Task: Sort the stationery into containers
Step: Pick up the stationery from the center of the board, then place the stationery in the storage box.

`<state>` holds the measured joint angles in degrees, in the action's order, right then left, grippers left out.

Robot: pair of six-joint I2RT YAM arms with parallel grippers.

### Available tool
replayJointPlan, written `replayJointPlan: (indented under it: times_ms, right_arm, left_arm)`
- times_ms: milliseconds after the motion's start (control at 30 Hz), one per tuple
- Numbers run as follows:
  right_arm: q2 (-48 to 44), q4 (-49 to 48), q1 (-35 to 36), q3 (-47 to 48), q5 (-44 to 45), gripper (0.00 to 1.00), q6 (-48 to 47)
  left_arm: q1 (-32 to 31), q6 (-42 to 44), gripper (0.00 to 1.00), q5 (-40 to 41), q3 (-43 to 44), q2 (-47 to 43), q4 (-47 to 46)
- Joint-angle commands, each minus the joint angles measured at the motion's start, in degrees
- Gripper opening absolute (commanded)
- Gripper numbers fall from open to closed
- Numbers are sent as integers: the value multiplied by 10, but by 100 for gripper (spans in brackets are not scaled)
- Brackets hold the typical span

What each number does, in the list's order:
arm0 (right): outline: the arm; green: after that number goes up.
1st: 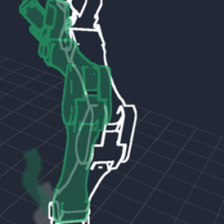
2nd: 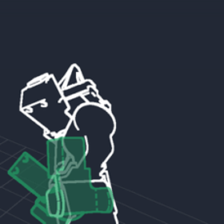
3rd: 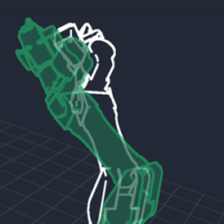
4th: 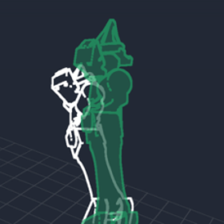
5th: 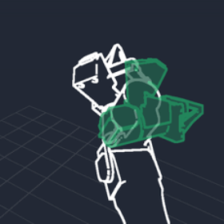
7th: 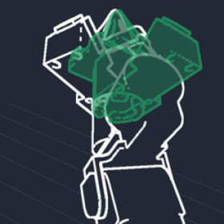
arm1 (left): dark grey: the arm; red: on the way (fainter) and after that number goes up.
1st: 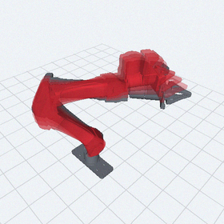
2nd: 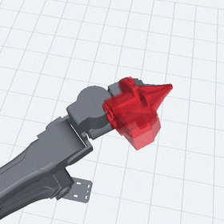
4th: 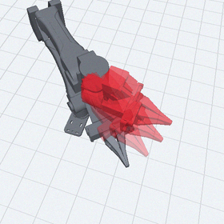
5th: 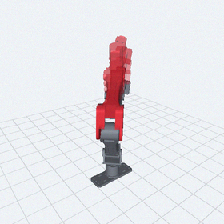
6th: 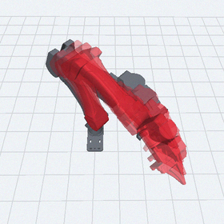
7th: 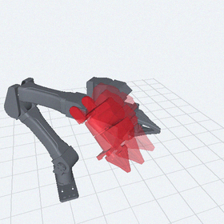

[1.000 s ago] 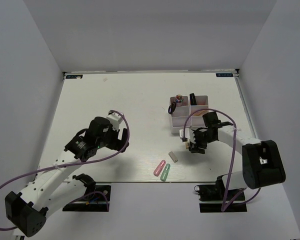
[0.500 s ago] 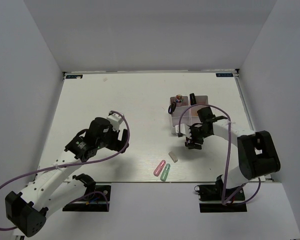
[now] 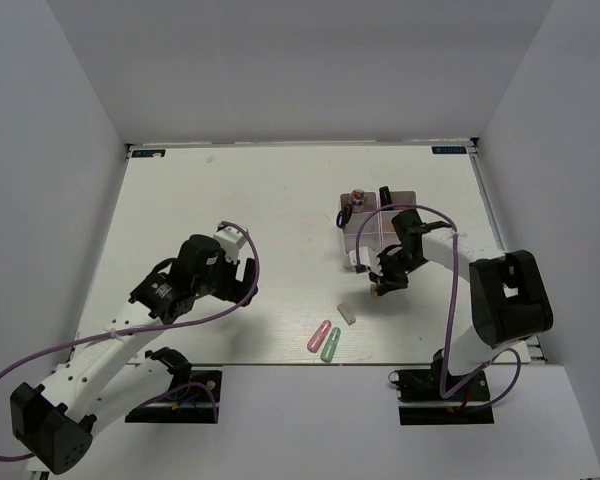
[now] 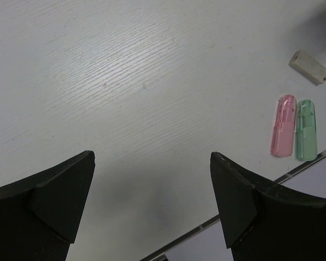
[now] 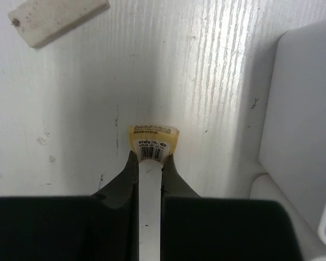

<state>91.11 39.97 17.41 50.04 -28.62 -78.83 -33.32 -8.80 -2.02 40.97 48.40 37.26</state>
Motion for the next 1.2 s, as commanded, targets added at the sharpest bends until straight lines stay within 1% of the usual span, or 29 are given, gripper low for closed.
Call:
replayJointPlan:
  times_ms: [0,33,133,167,200,233,267,367,400,500,533,633,767,833,1033,1100,1133,1167]
  right_arm:
    - [-42,32,3,-23,-3,0,-1]
    - [-54,28,3,-35,-7,0,2]
    - [-135,21,4,-47,-34,0,37]
    - [-148,16,4,-49,-37,0,66]
    - [-163,-5,1,-49,-32,0,77]
    - [-207,-14,3,-56,-26,0,84]
    - [-218,-21,1,-56,-16,0,110]
    - [-242,-8,0,-24,12,0,137]
    - [-248,-9,-1,-19,36,0,140]
    - [-253,-24,-4,-5,64,0,155]
    - [-252,-31,-4,-3,98,0,163]
    - [-242,-104,-1,8,168,0,191]
    - [-220,-152,-4,17,240,0,206]
    - [-212,-172,-3,22,262,0,208]
    - [-168,-195,-4,30,282,0,208]
    - [-156,-208,1,31,284,4,207]
    - [-154,-211,-1,32,284,9,207]
    - [-149,-205,-1,36,284,11,207]
  left_arm:
    - [2,5,97,-3,-2,-12,-10]
    - [4,5,97,-2,-3,-10,-8]
    - [2,6,97,-4,-5,-9,-8]
    - [3,5,97,-6,-3,-9,-8]
    - [1,6,97,-9,-4,-6,-10]
    - [3,7,97,-11,-4,-5,-10]
    - [2,7,97,-15,-5,-4,-11]
    - [2,8,97,-23,-5,-1,-12]
    - [2,8,97,-25,-5,-1,-13]
    - [1,7,97,-26,-7,1,-15]
    - [1,7,97,-25,-6,0,-13]
    - [2,9,97,-25,-6,2,-13]
    - [2,9,97,-25,-7,2,-13]
    - [1,10,97,-25,-7,2,-15]
    - [2,8,97,-28,-8,8,-11]
    - [1,9,97,-30,-8,7,-13]
    - [2,10,97,-30,-9,7,-12]
    - [2,8,97,-28,-8,8,-12]
